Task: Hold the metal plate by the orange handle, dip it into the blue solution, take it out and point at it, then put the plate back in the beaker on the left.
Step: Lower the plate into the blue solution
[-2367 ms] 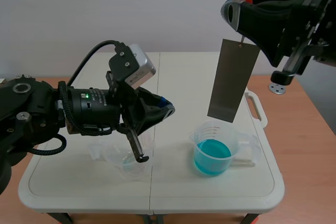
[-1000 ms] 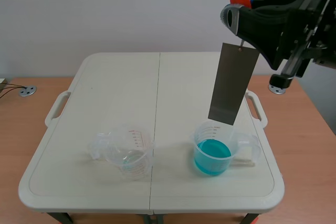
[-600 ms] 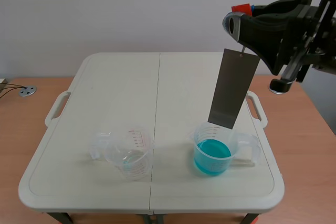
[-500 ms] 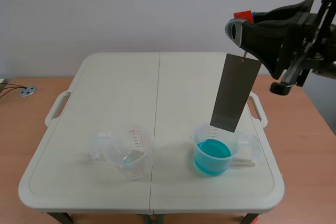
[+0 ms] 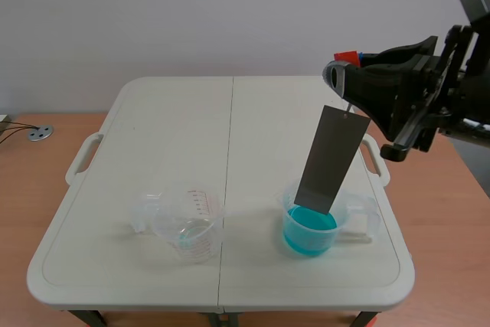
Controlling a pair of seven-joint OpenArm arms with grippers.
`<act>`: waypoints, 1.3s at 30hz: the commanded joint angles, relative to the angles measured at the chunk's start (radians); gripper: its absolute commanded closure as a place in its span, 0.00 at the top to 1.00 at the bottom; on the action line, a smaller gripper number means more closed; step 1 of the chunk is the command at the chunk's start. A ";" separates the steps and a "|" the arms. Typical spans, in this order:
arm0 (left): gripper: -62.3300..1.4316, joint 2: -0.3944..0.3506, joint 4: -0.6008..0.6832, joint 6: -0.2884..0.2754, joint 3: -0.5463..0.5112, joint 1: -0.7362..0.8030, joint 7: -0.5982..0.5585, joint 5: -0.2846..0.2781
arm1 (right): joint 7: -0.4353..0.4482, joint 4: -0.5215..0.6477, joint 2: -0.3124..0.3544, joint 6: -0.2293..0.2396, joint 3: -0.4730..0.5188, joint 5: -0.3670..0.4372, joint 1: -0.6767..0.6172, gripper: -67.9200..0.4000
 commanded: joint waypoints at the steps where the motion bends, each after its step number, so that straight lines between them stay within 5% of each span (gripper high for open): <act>1: 0.05 0.005 0.011 0.000 -0.006 -0.003 -0.009 -0.006 | 0.018 -0.005 -0.005 0.008 -0.005 0.002 0.024 0.02; 22: 0.05 0.005 0.011 0.000 -0.006 -0.003 -0.009 -0.006 | 0.045 -0.196 -0.044 0.008 -0.148 -0.057 0.113 0.02; 39: 0.05 0.005 0.011 0.000 -0.006 -0.003 -0.009 -0.006 | 0.068 -0.311 -0.096 0.008 -0.162 -0.148 0.134 0.02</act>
